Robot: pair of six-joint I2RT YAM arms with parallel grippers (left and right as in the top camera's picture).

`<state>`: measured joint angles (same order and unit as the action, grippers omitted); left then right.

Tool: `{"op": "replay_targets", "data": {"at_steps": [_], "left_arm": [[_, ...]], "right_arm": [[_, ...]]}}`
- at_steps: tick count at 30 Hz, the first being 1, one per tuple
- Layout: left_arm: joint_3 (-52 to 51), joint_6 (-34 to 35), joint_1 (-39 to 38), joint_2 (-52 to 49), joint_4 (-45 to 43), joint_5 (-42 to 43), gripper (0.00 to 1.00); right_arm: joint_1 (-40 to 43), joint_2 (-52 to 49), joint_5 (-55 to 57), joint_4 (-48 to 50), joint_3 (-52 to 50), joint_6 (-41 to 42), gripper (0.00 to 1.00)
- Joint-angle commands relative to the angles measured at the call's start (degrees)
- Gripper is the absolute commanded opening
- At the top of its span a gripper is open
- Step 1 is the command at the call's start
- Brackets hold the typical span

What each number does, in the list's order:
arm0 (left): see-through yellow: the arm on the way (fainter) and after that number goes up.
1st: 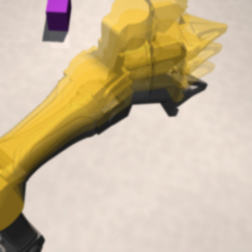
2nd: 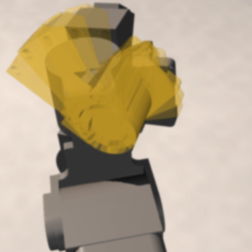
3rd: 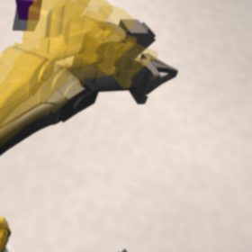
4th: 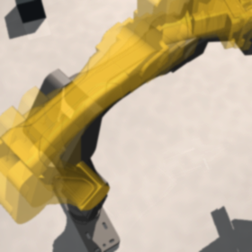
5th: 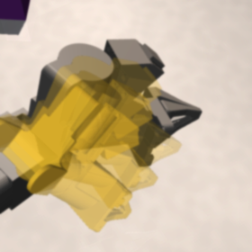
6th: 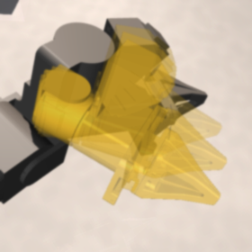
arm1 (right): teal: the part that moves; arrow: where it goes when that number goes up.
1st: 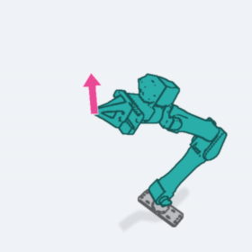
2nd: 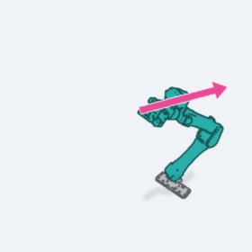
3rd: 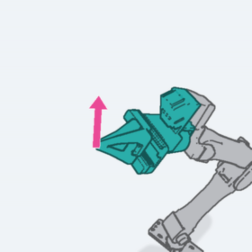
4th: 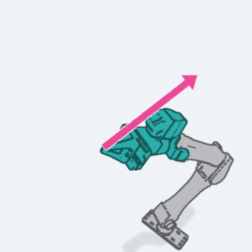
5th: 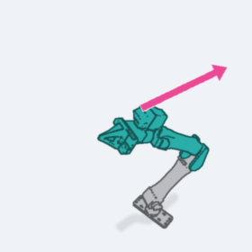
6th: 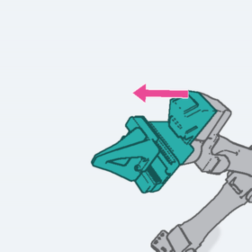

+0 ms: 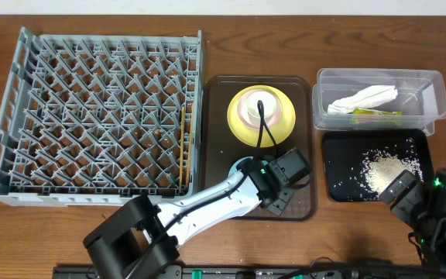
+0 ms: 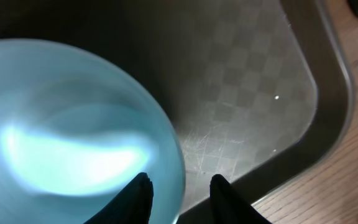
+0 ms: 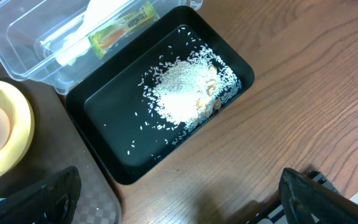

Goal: Sort waste into correct bins and load items into the dishwasher
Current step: 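Grasp the blue bowl rim with the left gripper, then carry the blue bowl with the left gripper over the rack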

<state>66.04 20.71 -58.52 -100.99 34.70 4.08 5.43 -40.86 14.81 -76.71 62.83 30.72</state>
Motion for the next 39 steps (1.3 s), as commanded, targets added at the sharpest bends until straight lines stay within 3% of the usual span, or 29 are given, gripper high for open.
{"op": "replay_targets", "data": {"at_steps": [1,11,17,22,30,35,39], "left_arm": [[-0.7,-0.44,0.04,-1.44,-0.15,-1.14,0.29],[-2.69,-0.46,0.04,-1.68,-0.81,-1.16,0.22],[-2.71,-0.46,0.04,-1.68,-1.2,-1.16,0.08],[-1.64,-0.5,0.2,-0.44,-1.09,-1.16,0.08],[9.9,-0.5,9.11,17.94,1.81,0.37,0.07],[11.91,-0.48,25.73,28.92,1.53,14.88,0.07],[11.87,-0.46,43.23,30.38,2.36,38.97,0.08]], "right_arm": [[0.61,0.09,0.35,-0.04,0.15,-0.59,0.99],[0.61,0.09,0.35,-0.04,0.15,-0.59,0.99],[0.61,0.09,0.35,-0.04,0.15,-0.59,0.99],[0.61,0.09,0.35,-0.04,0.15,-0.59,0.99],[0.61,0.09,0.37,-0.04,0.15,-0.59,0.99],[0.61,0.09,0.35,-0.04,0.15,-0.59,0.99],[0.61,0.09,0.35,-0.04,0.15,-0.59,0.99]]}}
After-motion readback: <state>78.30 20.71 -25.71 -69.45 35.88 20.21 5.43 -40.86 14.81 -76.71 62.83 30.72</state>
